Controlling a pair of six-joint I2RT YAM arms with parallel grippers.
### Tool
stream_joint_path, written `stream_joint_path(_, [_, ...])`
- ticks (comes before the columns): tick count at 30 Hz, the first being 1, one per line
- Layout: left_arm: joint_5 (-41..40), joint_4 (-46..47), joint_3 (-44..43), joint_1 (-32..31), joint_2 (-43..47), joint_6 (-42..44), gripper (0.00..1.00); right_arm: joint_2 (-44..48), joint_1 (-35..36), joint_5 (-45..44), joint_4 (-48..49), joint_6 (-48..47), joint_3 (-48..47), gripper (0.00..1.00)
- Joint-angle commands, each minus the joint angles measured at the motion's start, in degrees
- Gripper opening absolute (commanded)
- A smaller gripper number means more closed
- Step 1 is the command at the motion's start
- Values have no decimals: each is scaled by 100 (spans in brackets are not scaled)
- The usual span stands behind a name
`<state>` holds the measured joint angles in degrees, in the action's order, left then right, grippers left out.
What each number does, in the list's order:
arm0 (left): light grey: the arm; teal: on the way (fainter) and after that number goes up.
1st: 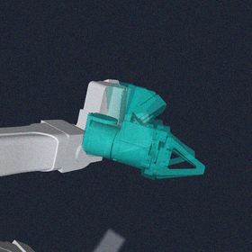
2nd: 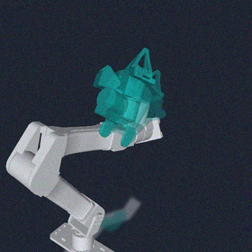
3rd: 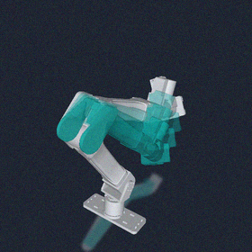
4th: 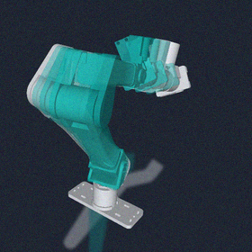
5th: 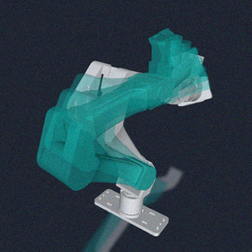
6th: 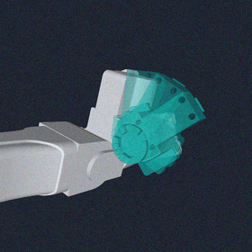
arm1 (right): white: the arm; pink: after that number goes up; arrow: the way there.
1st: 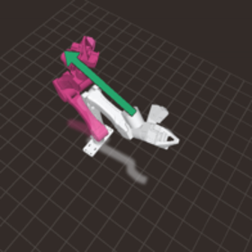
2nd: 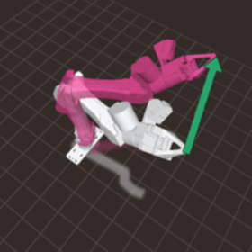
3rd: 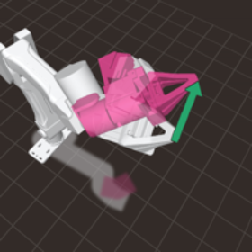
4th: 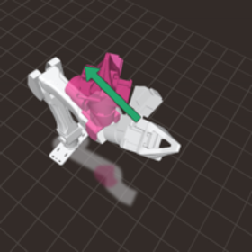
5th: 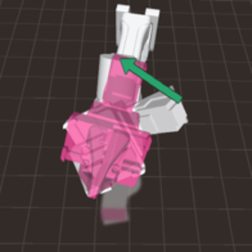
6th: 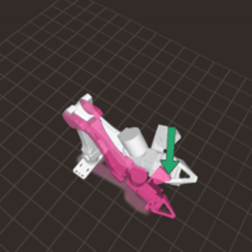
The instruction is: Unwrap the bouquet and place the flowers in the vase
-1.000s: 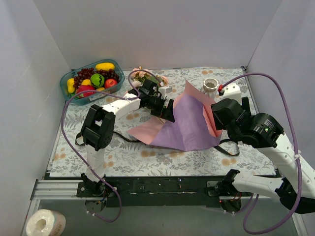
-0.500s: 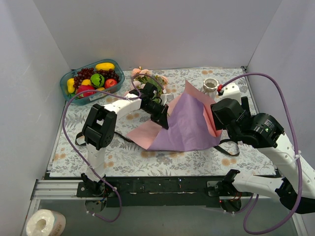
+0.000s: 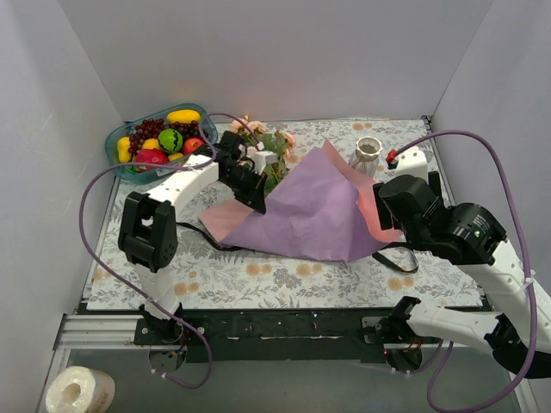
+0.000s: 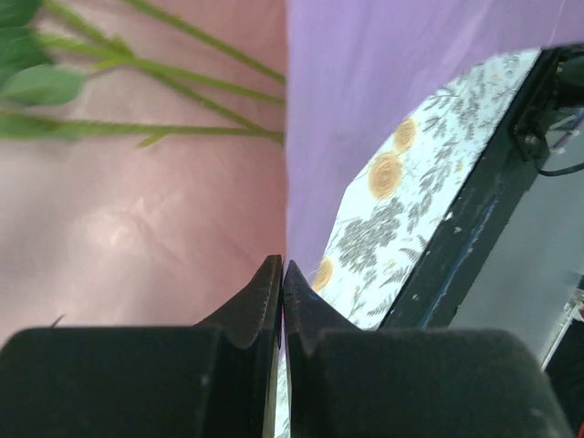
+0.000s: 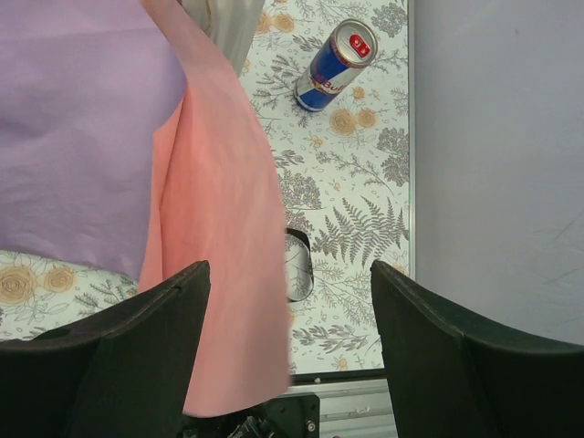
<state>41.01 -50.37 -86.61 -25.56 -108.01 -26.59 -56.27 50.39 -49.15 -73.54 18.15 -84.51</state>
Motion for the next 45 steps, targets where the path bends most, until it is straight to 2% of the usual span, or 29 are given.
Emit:
stream_joint_path(1, [-523,-841,-67,648,798,1004,0,143,15,98,155,145,145,78])
stream_joint_path(10, [-982,-1948,635,798,2186,2227,0,301,23,449,401,250,479,77])
stream_joint_path(18, [-964,-2757,1646,798,3803,3931,1,125,23,713,884,57,506,77])
stream_joint_path(22, [-1043,-2873,2374,798,4934,4941,0,143,23,968,1306,13,619,77])
stream_joint_path(25, [-1139,-2698,2806,798,5517,5286,0,222,15,1354,1815,-5,839,78])
stream_joint_path(29, [-1166,-2671,2921,798,6211,5541,0,266,23,1881,2492,-22,1357,78])
stream_joint_path(36, [-1289,-2322,3114,798,7133,5385,0,64,67,2927,3503,179,1849,79])
stream_joint_path(39, [-1412,-1952,3238,798,7469,5113,11,-6,259,3094,3855,320,2113,79])
stream_joint_path(40, [-1421,-1863,3229,807,7626,5007,48,-33,339,3113,3934,425,2184,79])
stream_joint_path(41, [-1482,-1758,3203,798,7697,4814,98,-103,435,3121,4118,469,2245,78])
stream_joint_path(42, [-1543,-1487,3194,798,7768,4438,98,-164,680,3069,4154,522,2298,78])
stream_joint_path(45, [-1448,-1388,3019,798,7804,4154,98,-489,1277,2789,4260,716,2290,77])
